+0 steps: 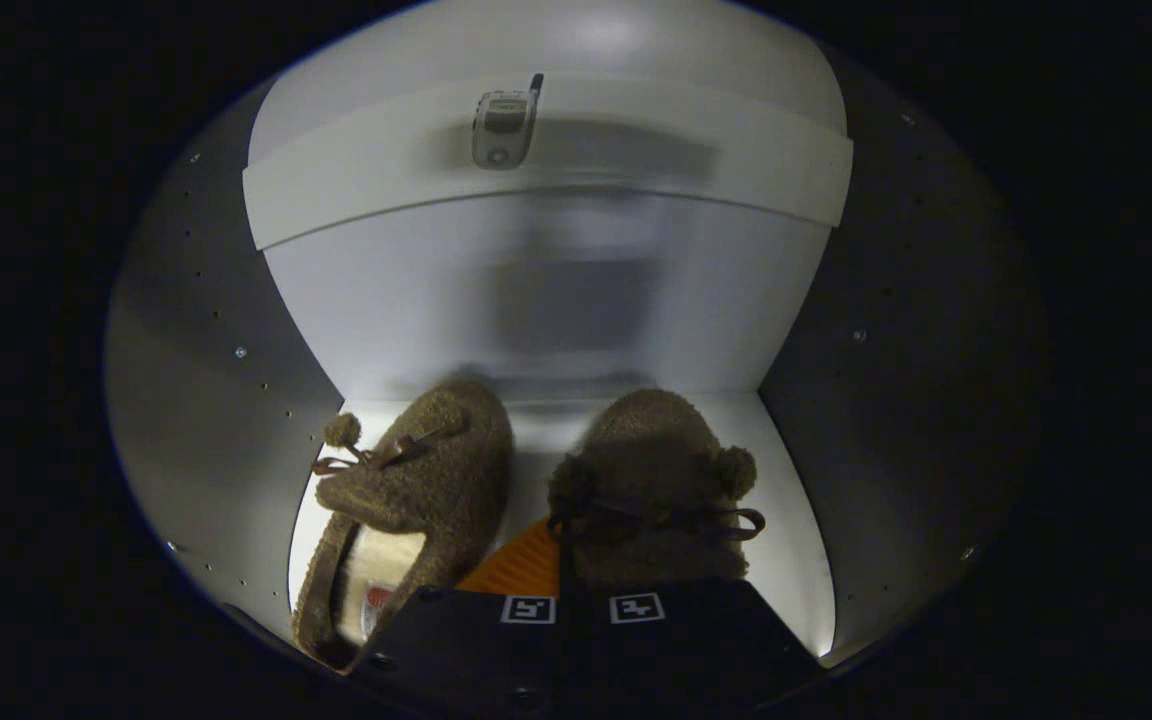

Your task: Open the shoe cabinet door, grab the shoes and put them into the shoe cabinet, then close the shoe cabinet door.

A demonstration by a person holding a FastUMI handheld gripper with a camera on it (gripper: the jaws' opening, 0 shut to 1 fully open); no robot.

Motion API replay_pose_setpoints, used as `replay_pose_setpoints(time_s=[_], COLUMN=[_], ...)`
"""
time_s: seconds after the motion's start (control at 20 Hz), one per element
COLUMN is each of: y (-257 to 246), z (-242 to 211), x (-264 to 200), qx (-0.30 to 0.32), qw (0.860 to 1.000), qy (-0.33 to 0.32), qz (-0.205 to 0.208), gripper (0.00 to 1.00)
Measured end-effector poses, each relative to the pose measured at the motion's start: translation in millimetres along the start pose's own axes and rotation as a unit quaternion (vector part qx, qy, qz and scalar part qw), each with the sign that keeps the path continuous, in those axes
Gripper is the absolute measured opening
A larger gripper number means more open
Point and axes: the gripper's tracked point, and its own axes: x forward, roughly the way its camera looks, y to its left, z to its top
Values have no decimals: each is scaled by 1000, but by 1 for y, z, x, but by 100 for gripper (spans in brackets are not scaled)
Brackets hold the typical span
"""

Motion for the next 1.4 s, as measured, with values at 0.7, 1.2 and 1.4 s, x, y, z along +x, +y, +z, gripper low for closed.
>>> replay_pose_setpoints(time_s=[0.7, 1.2, 1.4], y=[3, 29, 16], z=[5, -21, -57], x=[-148, -380, -468], qx=[53, 32, 18], qw=[989, 942, 924], qy=[-133, -309, -347], qz=[36, 127, 158], gripper=[75, 99, 98])
